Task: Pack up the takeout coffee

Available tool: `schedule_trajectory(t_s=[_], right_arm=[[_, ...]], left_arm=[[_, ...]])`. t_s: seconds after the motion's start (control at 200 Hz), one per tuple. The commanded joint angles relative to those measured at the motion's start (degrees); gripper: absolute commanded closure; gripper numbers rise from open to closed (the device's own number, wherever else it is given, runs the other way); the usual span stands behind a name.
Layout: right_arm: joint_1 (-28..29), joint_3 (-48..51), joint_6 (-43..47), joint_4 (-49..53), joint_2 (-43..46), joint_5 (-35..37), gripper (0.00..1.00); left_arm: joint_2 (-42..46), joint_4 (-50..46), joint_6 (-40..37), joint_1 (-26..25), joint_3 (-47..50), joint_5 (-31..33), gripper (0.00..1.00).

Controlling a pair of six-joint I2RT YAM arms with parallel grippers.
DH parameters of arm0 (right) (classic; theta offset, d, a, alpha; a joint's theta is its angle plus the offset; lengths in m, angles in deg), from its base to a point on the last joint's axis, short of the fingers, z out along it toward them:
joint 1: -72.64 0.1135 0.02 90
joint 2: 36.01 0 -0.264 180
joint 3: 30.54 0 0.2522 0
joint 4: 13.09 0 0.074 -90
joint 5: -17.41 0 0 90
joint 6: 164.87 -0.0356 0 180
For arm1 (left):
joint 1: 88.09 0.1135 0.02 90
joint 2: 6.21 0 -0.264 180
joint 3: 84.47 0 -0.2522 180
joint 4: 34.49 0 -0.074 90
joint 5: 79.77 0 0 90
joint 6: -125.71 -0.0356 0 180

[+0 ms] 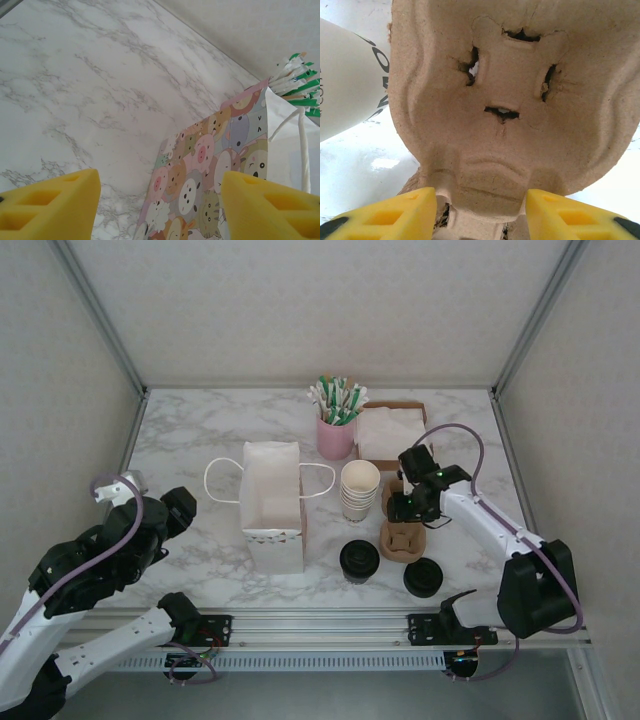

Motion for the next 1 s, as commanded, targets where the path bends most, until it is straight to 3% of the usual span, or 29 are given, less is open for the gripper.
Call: schedule_trajectory(t_s=[0.0, 0.996], right_arm=[[0.7, -0.5, 0.1, -0.1, -1.1, 2.4, 0.49], [2.0, -1.9, -2.4, 1.3, -1.8, 6.2, 0.56]], left_arm=[[-0.2, -0.6, 0.0, -0.5, -0.4, 0.1, 0.35], [-0.5, -0.6, 0.1, -0.6, -0.7, 0.0, 0.35]])
